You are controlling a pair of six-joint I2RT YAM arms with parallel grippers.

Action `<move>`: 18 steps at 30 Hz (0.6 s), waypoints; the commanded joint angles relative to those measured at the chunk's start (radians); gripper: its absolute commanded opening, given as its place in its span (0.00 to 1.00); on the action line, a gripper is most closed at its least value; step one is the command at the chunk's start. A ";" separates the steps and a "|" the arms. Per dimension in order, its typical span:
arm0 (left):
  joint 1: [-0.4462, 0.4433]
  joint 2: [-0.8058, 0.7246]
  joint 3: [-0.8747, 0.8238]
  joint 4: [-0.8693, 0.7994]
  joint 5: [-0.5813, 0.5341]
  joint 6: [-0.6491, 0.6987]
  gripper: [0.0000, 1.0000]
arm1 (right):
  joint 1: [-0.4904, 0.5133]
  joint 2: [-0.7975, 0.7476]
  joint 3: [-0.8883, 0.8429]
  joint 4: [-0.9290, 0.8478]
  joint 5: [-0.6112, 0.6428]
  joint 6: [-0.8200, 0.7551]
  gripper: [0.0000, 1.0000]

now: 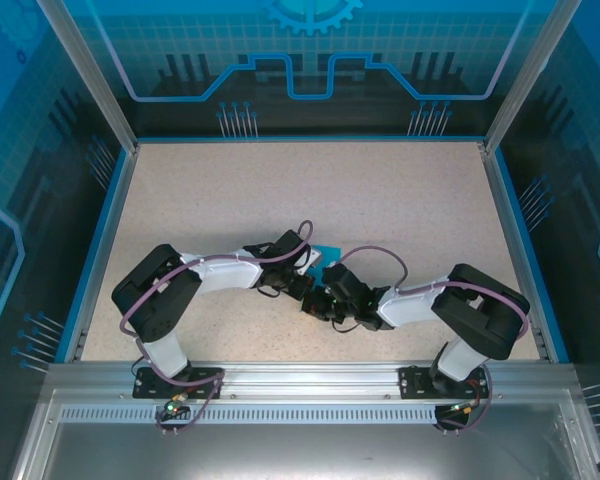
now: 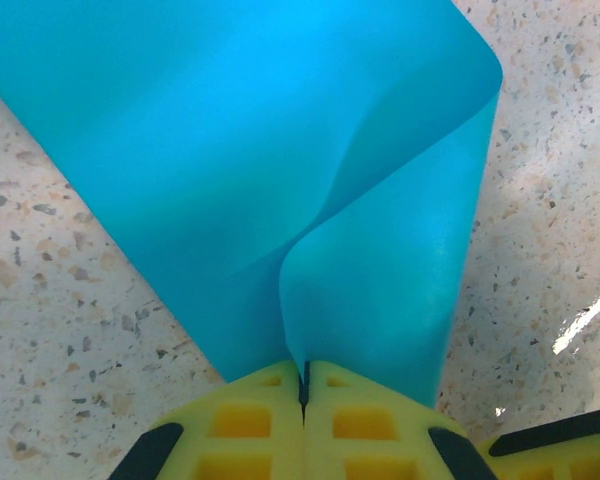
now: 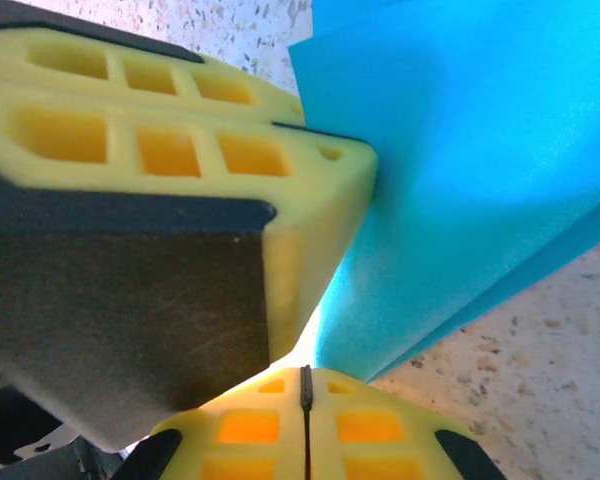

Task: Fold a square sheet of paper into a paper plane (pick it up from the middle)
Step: Third fold the triangle at the center of the table.

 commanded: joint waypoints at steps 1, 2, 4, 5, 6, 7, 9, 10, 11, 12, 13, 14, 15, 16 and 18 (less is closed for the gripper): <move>0.003 0.034 -0.030 -0.037 0.021 -0.019 0.00 | 0.023 0.054 0.038 0.015 -0.011 0.030 0.06; 0.003 0.037 -0.029 -0.036 0.019 -0.018 0.00 | 0.023 0.070 0.038 0.009 -0.012 0.035 0.06; 0.003 0.037 -0.029 -0.039 0.020 -0.018 0.00 | 0.024 0.088 0.029 0.000 -0.008 0.055 0.05; 0.003 0.035 -0.029 -0.040 0.019 -0.018 0.00 | 0.024 0.091 0.024 -0.013 -0.002 0.066 0.05; 0.003 0.035 -0.029 -0.041 0.019 -0.018 0.00 | 0.024 0.088 0.023 -0.034 0.002 0.071 0.05; 0.004 0.034 -0.030 -0.041 0.019 -0.019 0.00 | 0.025 0.084 0.025 -0.053 0.007 0.069 0.05; 0.004 0.035 -0.029 -0.041 0.021 -0.020 0.00 | 0.024 0.064 0.027 -0.073 0.013 0.068 0.05; 0.003 0.036 -0.029 -0.041 0.021 -0.019 0.00 | 0.024 0.051 0.028 -0.086 0.021 0.066 0.05; 0.003 0.035 -0.028 -0.040 0.021 -0.020 0.00 | 0.022 0.033 0.033 -0.104 0.027 0.060 0.05; 0.004 0.037 -0.028 -0.041 0.021 -0.020 0.00 | 0.017 0.012 0.035 -0.118 0.034 0.052 0.05; 0.003 0.036 -0.028 -0.042 0.021 -0.021 0.00 | 0.013 -0.006 0.037 -0.124 0.037 0.043 0.05; 0.003 0.035 -0.029 -0.041 0.022 -0.020 0.00 | 0.001 -0.025 0.034 -0.125 0.034 0.034 0.05; 0.003 0.034 -0.029 -0.043 0.024 -0.020 0.00 | -0.010 -0.042 0.025 -0.112 0.029 0.030 0.05; 0.004 0.034 -0.029 -0.043 0.025 -0.020 0.00 | -0.023 -0.055 0.017 -0.094 0.023 0.026 0.06; 0.004 0.033 -0.031 -0.040 0.029 -0.020 0.00 | -0.050 -0.073 -0.002 -0.052 0.008 0.020 0.06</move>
